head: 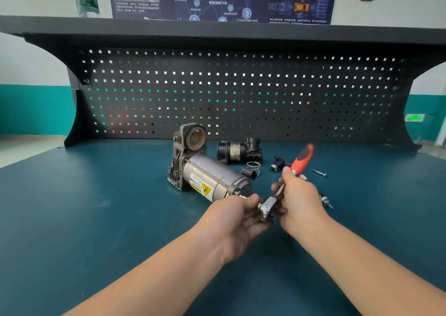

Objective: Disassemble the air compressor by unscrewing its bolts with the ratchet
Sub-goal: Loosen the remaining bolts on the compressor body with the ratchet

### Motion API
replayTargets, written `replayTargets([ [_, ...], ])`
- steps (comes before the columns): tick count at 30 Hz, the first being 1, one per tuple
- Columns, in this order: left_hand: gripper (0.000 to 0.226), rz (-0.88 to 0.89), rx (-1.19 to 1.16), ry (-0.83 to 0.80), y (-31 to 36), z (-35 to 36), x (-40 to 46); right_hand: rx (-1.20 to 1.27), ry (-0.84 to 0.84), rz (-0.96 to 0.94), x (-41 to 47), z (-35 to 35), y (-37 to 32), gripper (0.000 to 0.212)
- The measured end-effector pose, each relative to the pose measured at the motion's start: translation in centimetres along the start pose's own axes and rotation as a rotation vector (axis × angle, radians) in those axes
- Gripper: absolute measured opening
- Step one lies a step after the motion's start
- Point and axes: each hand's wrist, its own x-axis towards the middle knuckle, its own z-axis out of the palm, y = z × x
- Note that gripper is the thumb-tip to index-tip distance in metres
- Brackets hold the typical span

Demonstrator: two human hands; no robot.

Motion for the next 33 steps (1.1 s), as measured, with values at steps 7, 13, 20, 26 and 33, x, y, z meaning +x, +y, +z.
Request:
replayTargets([
  [7, 0.013, 0.0, -0.008, -0.002, 0.0, 0.0, -0.2, -0.042, -0.049, -0.192, -0.2, 0.1, 0.1, 0.031],
  [13, 0.014, 0.041, 0.032, -0.044, -0.2, 0.0, -0.6, -0.467, -0.259, -1.153, -3.1, 0.1, -0.4, 0.024],
  [20, 0.031, 0.061, -0.034, -0.136, -0.1, -0.5, -0.8, -0.727, -0.393, -1.62, -3.6, 0.0, 0.4, 0.034],
  [26, 0.011, 0.015, 0.001, -0.053, -0.1, -0.2, 0.0, -0.341, -0.152, -0.812, -2.2, 0.2, -0.1, 0.03],
  [33, 0.01, -0.001, 0.0, -0.047, -0.1, -0.2, 0.2, 0.014, 0.023, -0.028, 0.3, 0.0, 0.1, 0.03],
])
